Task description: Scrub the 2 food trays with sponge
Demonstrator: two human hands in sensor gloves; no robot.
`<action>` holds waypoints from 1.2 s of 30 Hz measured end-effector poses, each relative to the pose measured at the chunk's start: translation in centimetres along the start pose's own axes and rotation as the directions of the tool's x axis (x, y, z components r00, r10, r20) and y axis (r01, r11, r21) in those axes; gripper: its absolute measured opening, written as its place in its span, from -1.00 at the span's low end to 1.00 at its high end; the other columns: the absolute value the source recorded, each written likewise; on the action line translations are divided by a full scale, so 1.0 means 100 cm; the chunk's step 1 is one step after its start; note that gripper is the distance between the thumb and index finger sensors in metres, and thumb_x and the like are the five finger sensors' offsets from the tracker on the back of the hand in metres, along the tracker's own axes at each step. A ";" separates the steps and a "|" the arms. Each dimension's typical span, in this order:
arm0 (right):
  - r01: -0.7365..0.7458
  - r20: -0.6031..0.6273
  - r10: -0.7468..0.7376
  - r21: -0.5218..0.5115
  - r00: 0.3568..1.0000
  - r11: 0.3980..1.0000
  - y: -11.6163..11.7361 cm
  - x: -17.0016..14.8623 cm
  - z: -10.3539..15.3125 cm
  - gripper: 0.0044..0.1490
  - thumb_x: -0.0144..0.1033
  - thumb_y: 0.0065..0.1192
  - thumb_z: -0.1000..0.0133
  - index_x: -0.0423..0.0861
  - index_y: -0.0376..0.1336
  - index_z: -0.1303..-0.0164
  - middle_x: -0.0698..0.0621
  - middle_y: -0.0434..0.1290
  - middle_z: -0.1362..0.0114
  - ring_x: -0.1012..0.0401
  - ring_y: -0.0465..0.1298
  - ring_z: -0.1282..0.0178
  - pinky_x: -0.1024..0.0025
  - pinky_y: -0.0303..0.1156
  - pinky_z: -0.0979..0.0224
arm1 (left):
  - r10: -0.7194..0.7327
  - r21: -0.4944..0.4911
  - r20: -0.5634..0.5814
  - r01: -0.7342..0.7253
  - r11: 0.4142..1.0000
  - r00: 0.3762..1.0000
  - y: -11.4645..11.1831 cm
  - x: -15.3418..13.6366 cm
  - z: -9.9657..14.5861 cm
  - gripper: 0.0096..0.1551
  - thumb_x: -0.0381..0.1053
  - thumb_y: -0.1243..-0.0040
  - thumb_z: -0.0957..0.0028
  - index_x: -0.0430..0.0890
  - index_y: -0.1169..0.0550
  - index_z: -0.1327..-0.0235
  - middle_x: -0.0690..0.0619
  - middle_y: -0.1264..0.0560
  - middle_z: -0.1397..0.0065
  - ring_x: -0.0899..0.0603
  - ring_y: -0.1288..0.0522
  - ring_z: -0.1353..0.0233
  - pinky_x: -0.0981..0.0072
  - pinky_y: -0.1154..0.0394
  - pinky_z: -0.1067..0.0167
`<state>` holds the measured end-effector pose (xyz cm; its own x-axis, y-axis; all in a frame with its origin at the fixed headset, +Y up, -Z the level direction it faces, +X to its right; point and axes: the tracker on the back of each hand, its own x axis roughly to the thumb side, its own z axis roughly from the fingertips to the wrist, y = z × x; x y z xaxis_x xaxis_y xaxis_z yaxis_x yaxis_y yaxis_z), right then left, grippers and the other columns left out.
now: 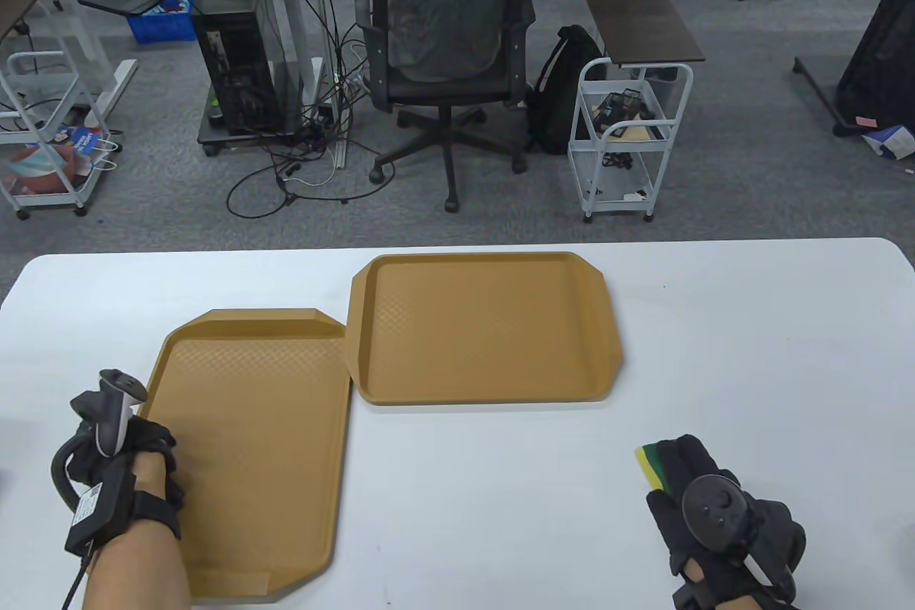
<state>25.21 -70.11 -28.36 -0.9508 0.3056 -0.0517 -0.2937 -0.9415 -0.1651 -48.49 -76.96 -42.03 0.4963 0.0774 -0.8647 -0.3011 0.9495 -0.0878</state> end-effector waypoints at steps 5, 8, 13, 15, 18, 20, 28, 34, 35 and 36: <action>0.009 -0.003 -0.009 -0.004 1.000 1.000 -0.002 -0.001 0.000 -0.17 -0.10 0.53 0.00 0.06 0.24 -0.50 -0.07 0.21 -0.66 -0.16 0.49 -0.39 -0.09 0.47 -0.40 | 0.182 0.016 -0.004 -0.182 0.983 0.983 0.021 -0.014 -0.003 -0.45 -0.02 -0.06 0.01 0.06 -0.46 -0.31 0.02 -0.60 -0.31 -0.08 -0.72 -0.17 0.09 -0.65 -0.29; 0.018 -0.010 -0.018 -0.005 1.000 1.000 -0.002 -0.003 0.000 -0.17 -0.10 0.53 0.00 0.06 0.24 -0.50 -0.07 0.21 -0.66 -0.16 0.49 -0.39 -0.09 0.47 -0.40 | 0.232 0.039 0.035 -0.233 0.972 0.972 0.035 -0.016 -0.003 -0.45 -0.03 -0.04 -0.01 0.09 -0.42 -0.34 0.05 -0.59 -0.28 -0.07 -0.70 -0.11 0.06 -0.62 -0.25; 0.015 -0.005 -0.015 -0.006 1.000 1.000 -0.002 -0.002 0.000 -0.17 -0.10 0.53 0.00 0.06 0.24 -0.50 -0.07 0.21 -0.66 -0.16 0.48 -0.39 -0.09 0.47 -0.40 | 0.290 0.093 0.173 -0.309 0.947 0.941 0.055 -0.002 0.009 -0.40 -0.06 -0.05 -0.04 0.12 -0.40 -0.43 0.04 -0.56 -0.30 -0.13 -0.66 -0.13 -0.02 -0.56 -0.26; 0.017 -0.004 -0.017 -0.007 1.000 1.000 -0.002 -0.001 0.000 -0.17 -0.10 0.53 0.00 0.06 0.24 -0.50 -0.07 0.21 -0.66 -0.16 0.48 -0.39 -0.09 0.47 -0.40 | 0.269 0.106 0.228 -0.299 0.949 0.936 0.062 0.011 0.019 -0.40 -0.03 -0.08 -0.05 0.14 -0.42 -0.44 0.05 -0.56 -0.31 -0.13 -0.65 -0.14 -0.02 -0.55 -0.27; 0.018 -0.001 -0.018 -0.009 1.000 1.000 -0.002 -0.001 0.000 -0.17 -0.10 0.53 0.00 0.06 0.24 -0.50 -0.07 0.21 -0.66 -0.16 0.48 -0.39 -0.09 0.47 -0.40 | 0.274 0.111 0.344 -0.329 0.938 0.898 0.069 0.041 0.042 -0.42 -0.02 -0.11 -0.04 0.16 -0.47 -0.41 0.05 -0.57 -0.28 -0.14 -0.65 -0.12 -0.04 -0.53 -0.27; 0.021 0.002 -0.021 -0.014 1.000 1.000 -0.003 -0.001 0.000 -0.17 -0.10 0.53 0.00 0.06 0.24 -0.50 -0.07 0.21 -0.66 -0.16 0.48 -0.39 -0.09 0.47 -0.40 | 0.238 0.099 0.425 -0.306 0.947 0.873 0.069 0.062 0.057 -0.43 -0.01 -0.10 -0.04 0.19 -0.48 -0.39 0.08 -0.57 -0.29 -0.13 -0.64 -0.14 -0.03 -0.51 -0.28; 0.034 0.012 -0.034 -0.022 0.999 0.999 -0.005 -0.002 0.000 -0.18 -0.11 0.52 0.00 0.06 0.24 -0.50 -0.07 0.21 -0.66 -0.16 0.48 -0.39 -0.09 0.47 -0.40 | 0.119 -0.074 0.727 -0.095 0.993 0.676 0.022 0.171 0.146 -0.45 0.02 -0.10 -0.05 0.29 -0.50 -0.36 0.22 -0.56 -0.32 -0.08 -0.59 -0.23 0.04 -0.41 -0.40; 0.042 0.028 -0.041 -0.022 0.999 0.999 -0.005 -0.002 0.001 -0.18 -0.11 0.52 0.00 0.06 0.24 -0.49 -0.07 0.22 -0.66 -0.16 0.48 -0.39 -0.09 0.47 -0.40 | 0.065 -0.116 0.879 0.078 0.990 0.473 -0.036 0.237 0.227 -0.46 0.02 -0.11 -0.04 0.30 -0.52 -0.33 0.24 -0.57 -0.32 -0.06 -0.57 -0.29 0.03 -0.38 -0.45; 0.049 0.028 -0.048 -0.021 0.998 0.999 -0.005 -0.003 0.000 -0.18 -0.11 0.52 0.00 0.06 0.24 -0.50 -0.07 0.22 -0.66 -0.16 0.48 -0.39 -0.09 0.47 -0.40 | 0.077 -0.136 0.884 0.096 0.986 0.461 -0.044 0.244 0.237 -0.46 0.01 -0.12 -0.04 0.29 -0.52 -0.33 0.23 -0.56 -0.32 -0.07 -0.56 -0.29 0.02 -0.37 -0.45; 0.051 0.027 -0.050 -0.020 0.998 0.999 -0.005 -0.004 0.000 -0.18 -0.11 0.52 0.00 0.05 0.24 -0.50 -0.07 0.22 -0.66 -0.16 0.48 -0.39 -0.09 0.47 -0.40 | 0.070 -0.133 0.891 0.111 0.985 0.448 -0.052 0.249 0.246 -0.46 0.01 -0.13 -0.04 0.29 -0.53 -0.33 0.22 -0.56 -0.33 -0.08 -0.56 -0.30 0.01 -0.37 -0.45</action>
<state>25.69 -69.74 -28.23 -0.9372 0.3484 -0.0169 -0.3393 -0.9219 -0.1871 -14.51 -72.44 -50.94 0.9270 0.3721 0.0468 -0.3501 0.9033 -0.2482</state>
